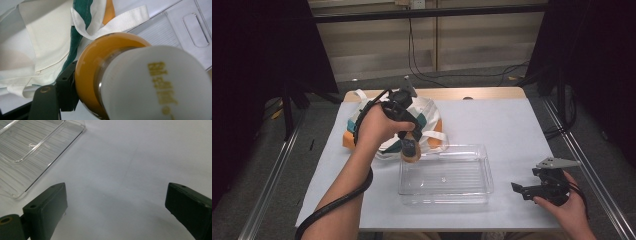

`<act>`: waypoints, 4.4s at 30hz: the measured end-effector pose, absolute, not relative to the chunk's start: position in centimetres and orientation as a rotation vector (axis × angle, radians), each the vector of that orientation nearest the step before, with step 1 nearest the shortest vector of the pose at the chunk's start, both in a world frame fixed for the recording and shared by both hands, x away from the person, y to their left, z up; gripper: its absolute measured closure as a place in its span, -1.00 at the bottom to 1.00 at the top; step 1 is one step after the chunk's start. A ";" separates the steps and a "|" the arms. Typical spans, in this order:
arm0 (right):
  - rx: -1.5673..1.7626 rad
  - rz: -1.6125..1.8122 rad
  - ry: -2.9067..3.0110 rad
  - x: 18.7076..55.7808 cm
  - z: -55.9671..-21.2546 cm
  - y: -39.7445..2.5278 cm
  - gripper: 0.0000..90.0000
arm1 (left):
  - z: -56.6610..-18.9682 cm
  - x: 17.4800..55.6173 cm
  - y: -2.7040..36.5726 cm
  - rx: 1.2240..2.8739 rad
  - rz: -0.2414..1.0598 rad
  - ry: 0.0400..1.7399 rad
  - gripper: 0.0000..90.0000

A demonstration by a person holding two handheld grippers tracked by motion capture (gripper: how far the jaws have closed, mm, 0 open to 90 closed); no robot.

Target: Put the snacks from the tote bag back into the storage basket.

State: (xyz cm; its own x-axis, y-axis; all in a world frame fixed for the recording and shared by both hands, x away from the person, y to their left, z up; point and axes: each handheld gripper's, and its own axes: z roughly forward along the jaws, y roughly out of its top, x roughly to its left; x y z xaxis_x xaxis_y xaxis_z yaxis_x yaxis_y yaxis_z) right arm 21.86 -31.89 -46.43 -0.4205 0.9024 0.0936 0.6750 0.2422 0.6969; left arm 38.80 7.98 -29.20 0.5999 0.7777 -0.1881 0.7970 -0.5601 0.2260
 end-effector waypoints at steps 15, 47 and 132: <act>1.457 0.975 2.196 21.9 -46.4 -31.9 -0.91 | -30.1 38.9 7.7 2.556 -0.109 1.291 -0.33; 1.450 0.973 2.208 21.9 -46.5 -31.7 -0.91 | -31.5 38.8 7.8 2.568 -0.120 1.307 -0.33; 1.451 0.972 2.217 21.9 -46.6 -31.6 -0.91 | -34.6 38.6 7.8 2.603 -0.147 1.337 -0.33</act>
State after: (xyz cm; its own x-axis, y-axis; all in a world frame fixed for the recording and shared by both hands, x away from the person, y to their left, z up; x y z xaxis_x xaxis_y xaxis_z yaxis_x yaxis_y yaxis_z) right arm 21.87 -31.61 -46.56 -0.4342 0.8954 0.0985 0.6790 0.2534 0.6891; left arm 38.65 7.85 -34.56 0.5834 0.7911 -0.1841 0.8122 -0.5661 0.1411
